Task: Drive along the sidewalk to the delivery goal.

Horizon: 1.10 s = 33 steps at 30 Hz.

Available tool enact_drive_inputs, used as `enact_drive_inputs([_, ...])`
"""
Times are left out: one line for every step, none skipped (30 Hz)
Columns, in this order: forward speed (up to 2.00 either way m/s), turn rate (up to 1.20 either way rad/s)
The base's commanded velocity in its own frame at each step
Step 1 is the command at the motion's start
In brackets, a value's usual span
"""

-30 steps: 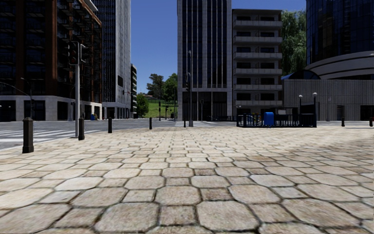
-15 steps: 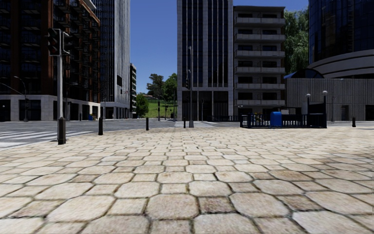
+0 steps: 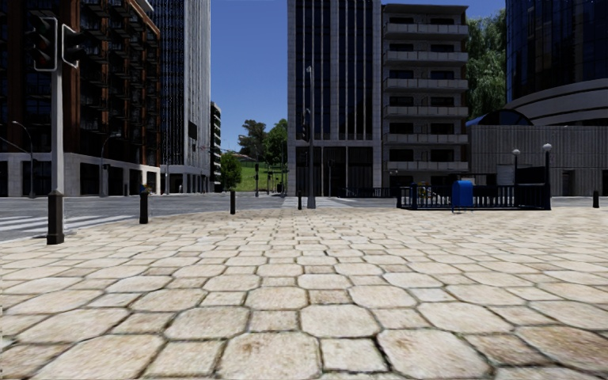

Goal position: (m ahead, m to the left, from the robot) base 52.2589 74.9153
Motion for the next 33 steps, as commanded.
enact_drive_inputs([2.00, -0.02])
enact_drive_inputs([2.00, -0.02])
enact_drive_inputs([2.00, -0.02])
enact_drive_inputs([2.00, -0.02])
enact_drive_inputs([2.00, -0.02])
enact_drive_inputs([2.00, -0.02])
enact_drive_inputs([2.00, -0.02])
enact_drive_inputs([2.00, -0.02])
enact_drive_inputs([2.00, -0.02])
enact_drive_inputs([2.00, -0.03])
enact_drive_inputs([2.00, -0.06])
enact_drive_inputs([2.00, -0.08])
enact_drive_inputs([2.00, -0.08])
enact_drive_inputs([2.00, -0.10])
enact_drive_inputs([2.00, -0.11])
enact_drive_inputs([2.00, -0.11])
enact_drive_inputs([2.00, -0.11])
enact_drive_inputs([2.00, -0.11])
enact_drive_inputs([2.00, -0.12])
enact_drive_inputs([2.00, -0.12])
enact_drive_inputs([2.00, -0.12])
enact_drive_inputs([2.00, -0.12])
enact_drive_inputs([2.00, -0.12])
enact_drive_inputs([2.00, -0.12])
enact_drive_inputs([2.00, -0.14])
enact_drive_inputs([2.00, -0.17])
enact_drive_inputs([2.00, -0.18])
enact_drive_inputs([2.00, -0.18])
enact_drive_inputs([2.00, -0.20])
enact_drive_inputs([2.00, -0.25])
enact_drive_inputs([2.00, -0.28])
enact_drive_inputs([2.00, -0.29])
enact_drive_inputs([2.00, -0.29])
